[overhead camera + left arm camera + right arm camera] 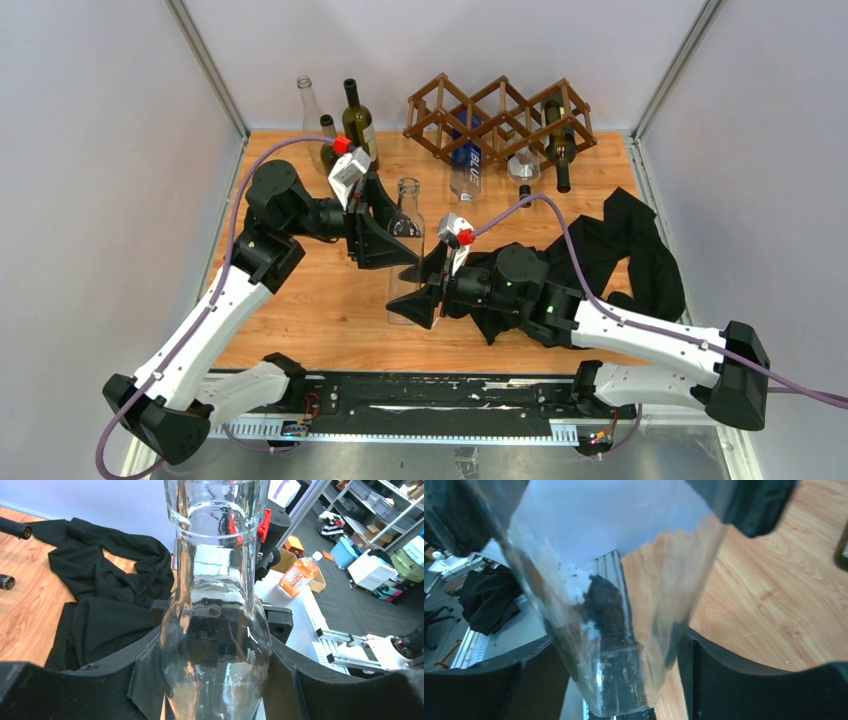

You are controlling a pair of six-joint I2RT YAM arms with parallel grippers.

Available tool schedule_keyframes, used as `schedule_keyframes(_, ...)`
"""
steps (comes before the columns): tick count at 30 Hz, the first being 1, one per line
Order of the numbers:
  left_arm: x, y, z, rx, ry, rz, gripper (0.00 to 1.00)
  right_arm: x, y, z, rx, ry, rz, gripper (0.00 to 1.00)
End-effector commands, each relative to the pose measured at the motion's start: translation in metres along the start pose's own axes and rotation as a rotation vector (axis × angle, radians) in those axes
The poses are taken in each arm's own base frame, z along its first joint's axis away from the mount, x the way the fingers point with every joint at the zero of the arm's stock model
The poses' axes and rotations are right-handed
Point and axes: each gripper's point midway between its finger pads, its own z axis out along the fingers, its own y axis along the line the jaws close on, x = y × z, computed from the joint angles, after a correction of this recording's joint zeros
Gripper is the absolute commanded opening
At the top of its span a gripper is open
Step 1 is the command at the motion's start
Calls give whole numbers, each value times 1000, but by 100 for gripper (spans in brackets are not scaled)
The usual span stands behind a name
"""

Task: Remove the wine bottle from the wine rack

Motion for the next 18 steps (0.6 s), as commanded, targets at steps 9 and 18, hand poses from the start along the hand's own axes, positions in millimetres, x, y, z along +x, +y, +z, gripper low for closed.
schedule_keyframes(9,-9,0,-14,-91,24,143,100,4,1,-2,2,70,-44,0)
schedule_keyframes(18,-15,6,-14,-98,24,160,85,16,-1,-9,13,126,-64,0)
